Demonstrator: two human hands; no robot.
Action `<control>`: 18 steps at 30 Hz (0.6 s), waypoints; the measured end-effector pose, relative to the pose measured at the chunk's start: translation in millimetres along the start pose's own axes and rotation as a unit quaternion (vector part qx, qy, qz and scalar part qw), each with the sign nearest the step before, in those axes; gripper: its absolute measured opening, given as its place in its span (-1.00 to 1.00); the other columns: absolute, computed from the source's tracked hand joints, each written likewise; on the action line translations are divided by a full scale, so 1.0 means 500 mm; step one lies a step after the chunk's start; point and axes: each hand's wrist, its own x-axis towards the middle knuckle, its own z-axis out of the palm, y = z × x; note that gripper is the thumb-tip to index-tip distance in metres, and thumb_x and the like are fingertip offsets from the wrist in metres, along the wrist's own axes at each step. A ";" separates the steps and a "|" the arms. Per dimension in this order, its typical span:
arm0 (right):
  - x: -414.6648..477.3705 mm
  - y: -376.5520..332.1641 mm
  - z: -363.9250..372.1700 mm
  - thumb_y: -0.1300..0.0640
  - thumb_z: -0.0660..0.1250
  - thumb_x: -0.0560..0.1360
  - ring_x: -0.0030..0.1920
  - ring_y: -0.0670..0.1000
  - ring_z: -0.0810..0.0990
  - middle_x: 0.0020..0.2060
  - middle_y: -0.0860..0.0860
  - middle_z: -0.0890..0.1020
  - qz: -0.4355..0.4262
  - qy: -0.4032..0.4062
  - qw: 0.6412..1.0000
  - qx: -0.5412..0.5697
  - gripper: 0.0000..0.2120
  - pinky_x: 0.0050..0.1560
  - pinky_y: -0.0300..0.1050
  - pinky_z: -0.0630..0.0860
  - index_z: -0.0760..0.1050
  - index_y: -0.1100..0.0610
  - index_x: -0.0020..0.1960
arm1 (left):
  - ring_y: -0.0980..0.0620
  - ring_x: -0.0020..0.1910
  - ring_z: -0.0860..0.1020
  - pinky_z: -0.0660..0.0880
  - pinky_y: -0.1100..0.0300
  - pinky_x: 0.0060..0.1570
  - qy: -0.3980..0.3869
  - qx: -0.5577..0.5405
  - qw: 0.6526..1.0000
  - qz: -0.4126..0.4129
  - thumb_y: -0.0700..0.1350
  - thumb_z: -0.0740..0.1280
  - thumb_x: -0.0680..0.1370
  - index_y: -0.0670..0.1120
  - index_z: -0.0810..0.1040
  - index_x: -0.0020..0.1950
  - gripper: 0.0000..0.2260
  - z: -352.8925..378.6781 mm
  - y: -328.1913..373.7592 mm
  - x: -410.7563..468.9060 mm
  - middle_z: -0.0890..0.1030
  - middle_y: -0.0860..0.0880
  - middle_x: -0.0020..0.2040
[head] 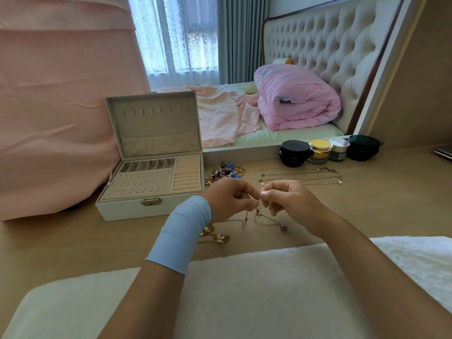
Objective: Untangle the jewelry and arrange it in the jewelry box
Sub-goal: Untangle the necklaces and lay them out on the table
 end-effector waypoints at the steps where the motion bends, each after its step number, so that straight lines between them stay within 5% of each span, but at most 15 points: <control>1: -0.001 -0.001 0.001 0.25 0.30 0.60 -0.34 -0.01 0.51 -0.31 0.06 0.60 0.004 -0.012 1.000 0.008 -0.81 -0.22 -0.16 0.50 0.60 0.17 -0.17 | 0.34 -0.37 0.51 0.41 0.49 -0.32 -0.002 0.013 1.000 0.003 -0.14 0.36 0.57 -0.04 0.64 0.11 -0.86 -0.002 0.003 -0.002 0.62 0.16 -0.23; 8: 0.002 -0.003 -0.010 0.15 0.23 0.59 -0.28 0.03 0.49 -0.26 0.09 0.57 0.032 -0.009 0.996 0.086 -0.82 -0.20 -0.12 0.47 0.50 0.19 -0.15 | 0.31 -0.37 0.48 0.42 0.39 -0.25 0.004 0.008 1.000 -0.004 -0.15 0.30 0.60 0.02 0.63 0.01 -0.88 -0.012 0.000 -0.009 0.57 0.12 -0.24; 13: 0.008 -0.001 -0.013 0.17 0.05 0.62 -0.29 0.01 0.43 -0.31 0.04 0.51 0.050 -0.029 0.975 0.216 -0.74 -0.15 -0.05 0.41 0.33 0.10 -0.23 | 0.07 -0.31 0.46 0.55 0.16 -0.14 -0.044 0.005 0.999 -0.021 -0.16 0.27 0.62 0.07 0.62 0.09 -0.82 -0.021 -0.002 -0.018 0.53 0.12 -0.27; 18: 0.010 0.007 -0.015 -0.05 0.21 0.60 -0.20 0.00 0.53 -0.21 0.02 0.57 0.031 -0.013 0.954 0.298 -0.75 -0.05 -0.01 0.47 0.48 0.08 -0.15 | 0.06 -0.30 0.44 0.52 0.18 -0.17 -0.062 0.036 0.996 -0.046 -0.14 0.27 0.62 0.09 0.66 0.03 -0.80 -0.026 0.002 -0.022 0.54 0.16 -0.30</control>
